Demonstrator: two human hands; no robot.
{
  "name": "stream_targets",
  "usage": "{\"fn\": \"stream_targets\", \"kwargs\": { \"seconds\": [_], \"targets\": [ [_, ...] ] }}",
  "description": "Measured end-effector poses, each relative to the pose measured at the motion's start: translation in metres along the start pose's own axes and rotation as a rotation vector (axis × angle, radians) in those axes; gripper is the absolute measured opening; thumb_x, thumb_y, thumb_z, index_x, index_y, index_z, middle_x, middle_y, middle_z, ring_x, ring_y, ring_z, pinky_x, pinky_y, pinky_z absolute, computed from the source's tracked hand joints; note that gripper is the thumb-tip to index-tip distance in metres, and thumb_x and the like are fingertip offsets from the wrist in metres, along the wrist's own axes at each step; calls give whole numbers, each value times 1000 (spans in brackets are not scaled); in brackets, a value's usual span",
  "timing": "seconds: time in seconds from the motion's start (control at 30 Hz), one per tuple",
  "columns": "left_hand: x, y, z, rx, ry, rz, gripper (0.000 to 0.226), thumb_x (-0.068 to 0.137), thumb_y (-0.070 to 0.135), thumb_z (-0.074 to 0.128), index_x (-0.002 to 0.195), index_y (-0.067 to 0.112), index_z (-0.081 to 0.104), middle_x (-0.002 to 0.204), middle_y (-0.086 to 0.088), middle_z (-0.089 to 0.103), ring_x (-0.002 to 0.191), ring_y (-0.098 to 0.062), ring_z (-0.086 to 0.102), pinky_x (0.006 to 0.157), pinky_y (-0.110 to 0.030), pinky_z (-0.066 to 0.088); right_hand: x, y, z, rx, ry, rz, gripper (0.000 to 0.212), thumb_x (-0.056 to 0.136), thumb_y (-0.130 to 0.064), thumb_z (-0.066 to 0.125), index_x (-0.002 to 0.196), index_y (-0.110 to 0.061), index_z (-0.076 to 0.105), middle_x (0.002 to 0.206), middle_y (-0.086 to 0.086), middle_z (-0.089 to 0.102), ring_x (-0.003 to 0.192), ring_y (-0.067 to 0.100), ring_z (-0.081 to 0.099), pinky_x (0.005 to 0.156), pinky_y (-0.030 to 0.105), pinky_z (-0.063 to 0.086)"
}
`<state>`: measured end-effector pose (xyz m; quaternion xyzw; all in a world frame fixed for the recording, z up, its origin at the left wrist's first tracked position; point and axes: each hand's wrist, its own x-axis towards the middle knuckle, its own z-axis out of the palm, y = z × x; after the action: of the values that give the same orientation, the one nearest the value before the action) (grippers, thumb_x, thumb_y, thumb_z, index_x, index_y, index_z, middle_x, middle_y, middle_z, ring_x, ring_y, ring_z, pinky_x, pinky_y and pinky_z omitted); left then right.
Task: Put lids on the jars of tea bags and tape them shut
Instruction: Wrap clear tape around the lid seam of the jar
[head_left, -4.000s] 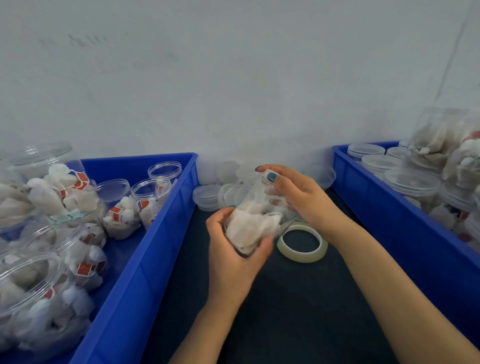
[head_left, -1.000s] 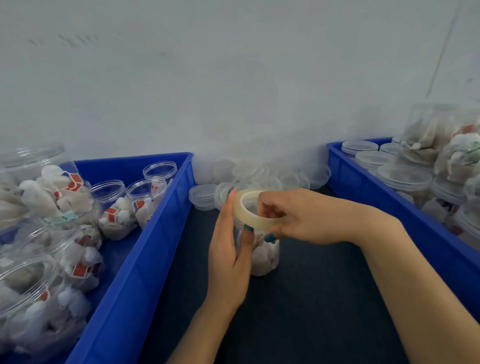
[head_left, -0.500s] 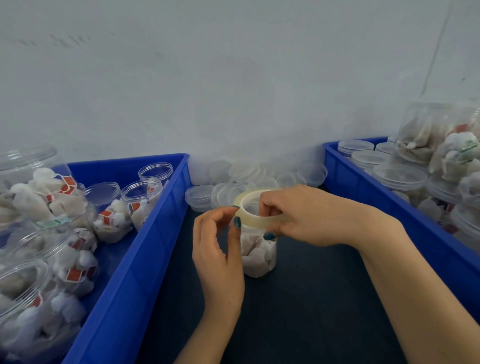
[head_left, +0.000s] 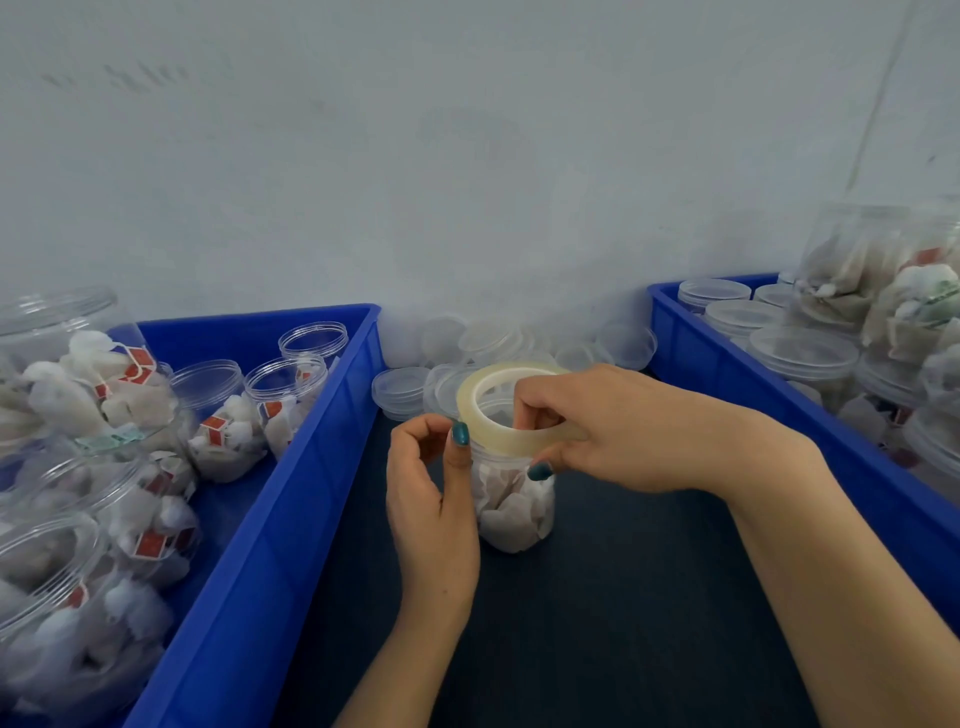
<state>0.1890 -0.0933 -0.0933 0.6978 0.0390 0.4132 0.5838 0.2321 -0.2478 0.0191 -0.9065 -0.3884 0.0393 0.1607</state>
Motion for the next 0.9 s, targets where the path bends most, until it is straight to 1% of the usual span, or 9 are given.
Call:
{"fn": "stream_targets", "kwargs": {
  "seconds": [0.07,0.17,0.3,0.4,0.47,0.57,0.7,0.8,0.9],
  "targets": [
    [1,0,0,13,-5,-7,31,93,60,50,102,31,55,98,13,61,96,-6,60,79,-13,46,0,-1,0,-2,2,-2,14,95,-26,66,90,-32,54,87,-18,61,82,6,55,75,33,50],
    [1,0,0,72,-27,34,36,93,60,41,100,27,55,97,2,60,92,-13,59,77,-19,47,-1,-4,0,7,4,-17,14,95,-26,65,90,-32,54,87,-16,62,81,7,56,75,35,51],
    [3,0,-3,188,-22,156,31,98,47,40,99,21,55,95,3,56,90,-10,54,76,-13,42,-1,-4,-2,15,-7,-6,15,95,-27,67,91,-32,54,91,-15,62,85,8,58,78,37,52],
    [4,1,-4,301,24,273,18,99,32,44,98,17,55,97,4,53,89,-2,47,79,-8,38,0,-3,-1,23,30,16,19,93,-26,68,85,-33,53,87,-16,61,78,7,57,70,31,49],
    [0,1,-3,343,52,377,19,97,23,46,97,9,59,99,0,53,90,-2,43,83,-9,37,1,-1,0,0,54,45,25,93,-21,67,81,-35,51,85,-15,60,75,7,57,66,31,50],
    [-4,1,-1,337,56,480,16,96,17,50,98,6,62,103,0,55,96,-9,49,87,-14,39,0,1,-1,-54,86,66,24,92,-22,66,81,-37,51,87,-13,62,77,9,58,69,36,53],
    [-1,3,-3,306,78,386,24,103,38,42,98,20,56,97,11,52,89,-4,49,77,-21,42,-2,1,-5,-25,89,34,10,94,-27,66,94,-37,63,83,-15,63,69,5,55,60,24,40],
    [0,3,-5,370,60,309,44,98,66,32,95,26,50,91,13,49,84,-5,49,68,-28,42,-2,-3,-3,-61,83,23,12,95,-26,63,89,-37,60,76,-17,58,65,4,52,59,23,37],
    [2,1,-6,464,61,257,56,93,76,30,91,24,49,88,10,48,80,-7,47,65,-30,42,-2,-6,-2,-101,91,28,14,96,-27,60,85,-37,57,71,-15,56,60,5,49,57,23,34]
  ]
}}
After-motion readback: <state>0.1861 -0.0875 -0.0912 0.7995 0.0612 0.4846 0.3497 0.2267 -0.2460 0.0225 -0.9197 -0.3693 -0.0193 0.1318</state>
